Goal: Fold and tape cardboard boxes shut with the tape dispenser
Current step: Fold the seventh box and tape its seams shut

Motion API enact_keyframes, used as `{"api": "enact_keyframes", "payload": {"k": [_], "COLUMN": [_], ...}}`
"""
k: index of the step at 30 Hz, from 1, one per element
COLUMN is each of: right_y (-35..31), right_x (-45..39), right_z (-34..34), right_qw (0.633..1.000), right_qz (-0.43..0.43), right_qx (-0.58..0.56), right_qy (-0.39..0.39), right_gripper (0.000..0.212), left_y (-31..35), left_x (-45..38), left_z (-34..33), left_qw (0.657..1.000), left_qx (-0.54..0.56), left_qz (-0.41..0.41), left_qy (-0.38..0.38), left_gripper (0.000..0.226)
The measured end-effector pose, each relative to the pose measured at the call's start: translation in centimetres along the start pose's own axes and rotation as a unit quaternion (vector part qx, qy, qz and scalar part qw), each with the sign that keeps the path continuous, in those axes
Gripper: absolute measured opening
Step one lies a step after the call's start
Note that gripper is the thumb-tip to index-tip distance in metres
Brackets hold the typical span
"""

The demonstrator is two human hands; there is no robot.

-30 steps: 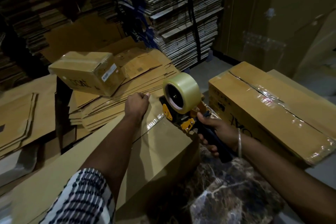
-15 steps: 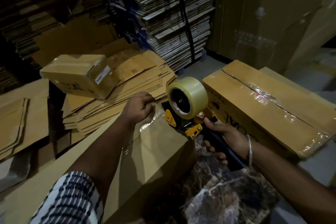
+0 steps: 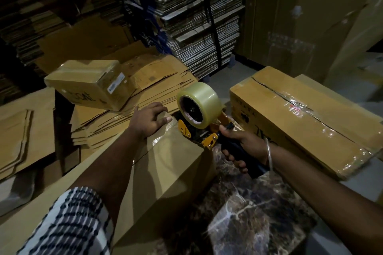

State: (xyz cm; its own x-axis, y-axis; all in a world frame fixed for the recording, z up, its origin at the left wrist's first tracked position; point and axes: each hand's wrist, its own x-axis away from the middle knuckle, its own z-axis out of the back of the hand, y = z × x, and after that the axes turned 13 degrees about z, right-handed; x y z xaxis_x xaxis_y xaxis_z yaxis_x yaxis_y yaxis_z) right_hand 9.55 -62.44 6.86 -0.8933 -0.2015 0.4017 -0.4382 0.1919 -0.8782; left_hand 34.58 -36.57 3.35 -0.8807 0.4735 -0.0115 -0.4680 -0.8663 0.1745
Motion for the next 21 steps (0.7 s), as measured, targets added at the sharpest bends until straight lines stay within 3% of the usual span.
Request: {"api": "enact_keyframes", "payload": {"k": [4, 11, 14, 16, 18, 21], "right_y": [1.9, 3.4, 3.1, 3.1, 3.1, 3.0], "right_x": [1.6, 3.8, 3.6, 3.4, 3.3, 2.9], "right_z": [1.2, 2.3, 2.4, 2.5, 2.4, 2.3], "right_qw": [1.000, 0.995, 0.994, 0.995, 0.997, 0.996], "right_qz": [0.004, -0.006, -0.011, -0.011, -0.010, -0.014], "right_qx": [-0.012, -0.087, -0.089, -0.078, -0.064, -0.066], "right_qy": [-0.005, -0.052, -0.058, -0.055, -0.052, -0.060], "right_gripper": [0.069, 0.070, 0.068, 0.070, 0.070, 0.068], "left_y": [0.3, 2.6, 5.2, 6.5, 6.5, 5.9], "left_x": [0.0, 1.2, 2.5, 3.3, 3.9, 4.0], "left_z": [0.2, 0.4, 0.5, 0.0, -0.8, -1.1], "left_qw": [1.000, 0.997, 0.998, 0.991, 0.984, 0.987], "left_qx": [0.005, 0.038, 0.066, 0.106, 0.125, 0.107], "left_qz": [0.016, 0.061, -0.012, -0.077, -0.095, -0.082], "left_qy": [-0.002, -0.006, 0.011, -0.025, -0.078, -0.089], "left_gripper": [0.068, 0.054, 0.050, 0.039, 0.036, 0.039]}}
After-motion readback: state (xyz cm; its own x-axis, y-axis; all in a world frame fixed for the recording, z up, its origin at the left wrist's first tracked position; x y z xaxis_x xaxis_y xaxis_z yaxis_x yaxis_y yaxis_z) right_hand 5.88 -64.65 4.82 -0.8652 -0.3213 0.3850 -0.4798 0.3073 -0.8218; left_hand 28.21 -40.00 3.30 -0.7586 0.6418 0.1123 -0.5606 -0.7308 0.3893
